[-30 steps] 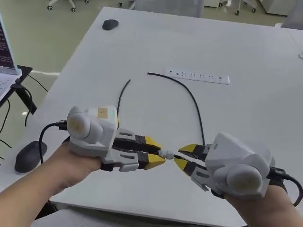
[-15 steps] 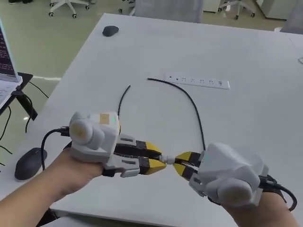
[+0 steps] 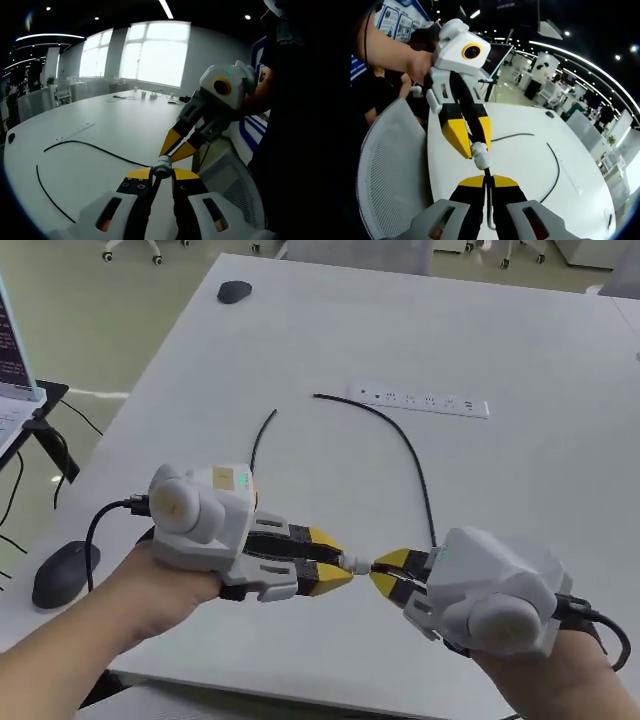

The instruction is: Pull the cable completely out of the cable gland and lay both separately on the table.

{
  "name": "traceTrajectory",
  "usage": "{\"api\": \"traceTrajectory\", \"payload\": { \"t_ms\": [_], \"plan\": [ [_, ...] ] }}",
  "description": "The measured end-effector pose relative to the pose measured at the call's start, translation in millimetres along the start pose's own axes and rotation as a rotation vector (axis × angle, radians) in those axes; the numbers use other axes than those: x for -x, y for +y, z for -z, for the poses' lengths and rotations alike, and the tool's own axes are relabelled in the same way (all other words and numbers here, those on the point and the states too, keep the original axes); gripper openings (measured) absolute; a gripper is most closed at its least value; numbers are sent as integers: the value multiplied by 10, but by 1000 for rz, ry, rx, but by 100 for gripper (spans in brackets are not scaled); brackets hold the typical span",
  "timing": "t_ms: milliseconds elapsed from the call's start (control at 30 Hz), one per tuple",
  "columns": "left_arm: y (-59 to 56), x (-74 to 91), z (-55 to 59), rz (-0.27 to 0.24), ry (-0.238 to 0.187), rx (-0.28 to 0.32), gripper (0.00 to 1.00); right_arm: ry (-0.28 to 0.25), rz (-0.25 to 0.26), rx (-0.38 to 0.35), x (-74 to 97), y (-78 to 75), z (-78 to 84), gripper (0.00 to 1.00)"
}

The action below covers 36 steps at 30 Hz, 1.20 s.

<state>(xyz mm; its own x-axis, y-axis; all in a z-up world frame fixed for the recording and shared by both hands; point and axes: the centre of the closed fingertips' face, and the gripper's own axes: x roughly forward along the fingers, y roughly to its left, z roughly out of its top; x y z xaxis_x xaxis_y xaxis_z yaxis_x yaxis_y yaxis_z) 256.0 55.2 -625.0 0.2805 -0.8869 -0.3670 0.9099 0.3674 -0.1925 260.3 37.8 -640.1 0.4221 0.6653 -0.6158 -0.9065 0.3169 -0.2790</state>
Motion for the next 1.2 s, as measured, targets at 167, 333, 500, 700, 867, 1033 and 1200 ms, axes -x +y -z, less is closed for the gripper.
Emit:
{"api": "traceTrajectory", "payload": {
  "t_ms": [167, 333, 500, 700, 867, 1033, 1200],
  "plan": [
    [17, 0, -22, -6, -6, 0, 15, -3, 6, -41, 17, -62, 63, 0],
    [31, -6, -34, -13, -10, 5, 15, -1, 19, -69, 15, -108, 122, 0],
    [22, -14, -36, -17, -12, 7, 15, -3, 23, -100, 9, -113, 158, 0],
    [6, -21, -21, -26, -11, 13, 15, -12, 26, -120, -1, -99, 168, 0],
    [22, 5, 3, -32, -15, 21, 15, 5, 40, -94, 4, -99, 198, 0],
    [32, 52, -62, -36, -47, 42, 15, 25, 61, -145, 40, -202, 334, 0],
    [36, 65, -105, -42, -67, 54, 15, 46, 91, -196, 39, -257, 489, 0]
  ]
}}
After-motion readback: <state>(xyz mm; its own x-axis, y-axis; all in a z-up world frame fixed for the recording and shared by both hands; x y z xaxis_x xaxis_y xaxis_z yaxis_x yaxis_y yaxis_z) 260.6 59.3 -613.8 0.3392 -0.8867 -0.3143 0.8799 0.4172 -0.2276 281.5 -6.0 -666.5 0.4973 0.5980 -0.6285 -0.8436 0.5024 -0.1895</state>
